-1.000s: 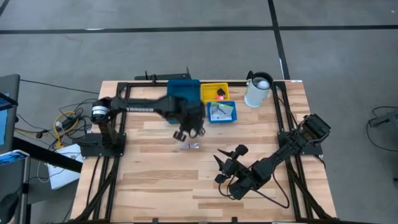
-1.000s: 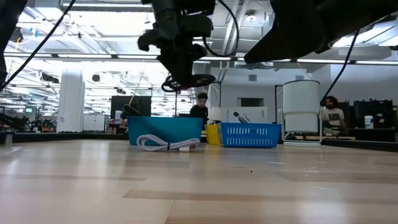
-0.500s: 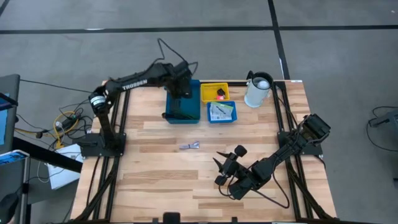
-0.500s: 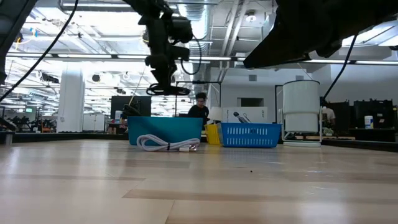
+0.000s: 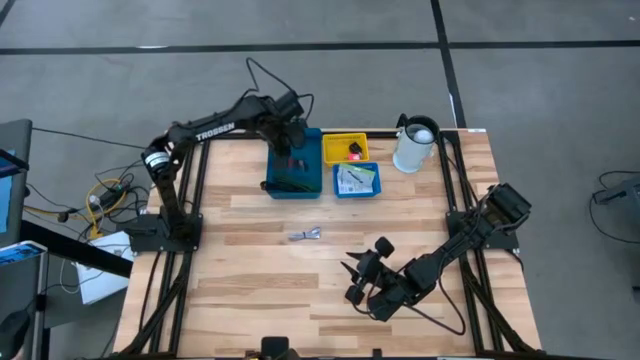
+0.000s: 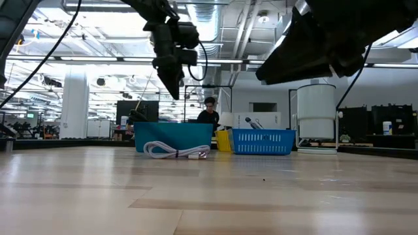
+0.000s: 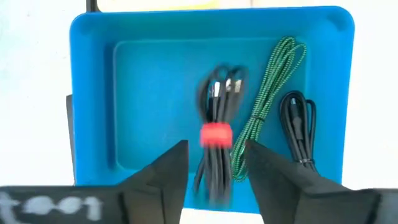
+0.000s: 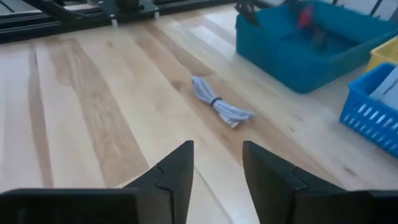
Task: Pick and place items into bin
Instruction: Put the black charger cable into the dark blue bin, then put the white charger cable into the dark blue bin
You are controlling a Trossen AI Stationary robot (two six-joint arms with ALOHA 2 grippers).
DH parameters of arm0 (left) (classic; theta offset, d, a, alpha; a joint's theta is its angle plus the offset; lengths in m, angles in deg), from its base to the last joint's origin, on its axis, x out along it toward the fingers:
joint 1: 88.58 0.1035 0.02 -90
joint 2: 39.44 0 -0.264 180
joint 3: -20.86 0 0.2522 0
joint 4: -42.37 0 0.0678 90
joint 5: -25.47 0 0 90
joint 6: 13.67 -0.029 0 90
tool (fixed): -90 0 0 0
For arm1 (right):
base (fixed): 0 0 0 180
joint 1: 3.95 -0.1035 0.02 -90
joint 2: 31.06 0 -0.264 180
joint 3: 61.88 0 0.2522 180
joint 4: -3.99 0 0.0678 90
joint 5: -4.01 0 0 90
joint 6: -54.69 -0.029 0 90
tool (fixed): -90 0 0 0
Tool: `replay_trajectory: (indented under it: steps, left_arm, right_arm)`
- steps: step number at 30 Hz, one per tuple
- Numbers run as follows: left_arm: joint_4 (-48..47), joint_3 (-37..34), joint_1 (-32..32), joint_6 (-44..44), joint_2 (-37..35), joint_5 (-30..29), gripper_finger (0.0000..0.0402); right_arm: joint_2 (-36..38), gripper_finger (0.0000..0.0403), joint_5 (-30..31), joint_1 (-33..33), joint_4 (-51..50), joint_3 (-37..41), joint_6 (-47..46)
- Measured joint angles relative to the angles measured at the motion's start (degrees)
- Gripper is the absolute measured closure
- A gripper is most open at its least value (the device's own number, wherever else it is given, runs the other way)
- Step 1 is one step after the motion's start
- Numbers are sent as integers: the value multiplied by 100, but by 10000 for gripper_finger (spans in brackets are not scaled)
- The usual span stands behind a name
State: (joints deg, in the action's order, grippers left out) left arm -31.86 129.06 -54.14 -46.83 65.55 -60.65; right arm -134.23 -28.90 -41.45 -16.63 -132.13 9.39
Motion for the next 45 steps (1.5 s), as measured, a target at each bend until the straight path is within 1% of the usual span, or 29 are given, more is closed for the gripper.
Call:
replay_trajectory:
  steps: [5,7,12,14,21,25,29,36,40,45]
  left_arm:
    - [-6,0,-133,224,0,32,216]
    - [-98,0,-214,414,0,165,206]
    - [-367,-54,-611,732,0,1102,198]
    - [-399,-145,-835,828,4,1309,198]
    - [25,-939,-1710,808,4,1200,198]
    - [516,-1396,-1998,848,9,1052,198]
    - [930,-1792,-2184,1041,9,1038,198]
    - [1466,-2257,-2496,1413,7,1045,198]
    - [2040,-2436,-2726,1630,7,1047,198]
    - [2384,-2461,-2901,1695,26,1043,198]
  right_arm:
    - [-25,278,-30,-7,1,2,-90]
    - [-25,281,-30,-7,-4,2,-83]
    - [-25,282,-26,0,-5,2,135]
    - [-25,281,-25,3,-18,2,201]
    - [-25,281,-10,52,-87,2,405]
    - [-25,281,-4,101,-91,2,531]
    - [-25,281,-4,174,-88,2,681]
    - [-25,280,-4,288,-86,2,826]
    - [-25,280,-4,332,-102,0,852]
    - [-25,280,-4,363,-94,0,986]
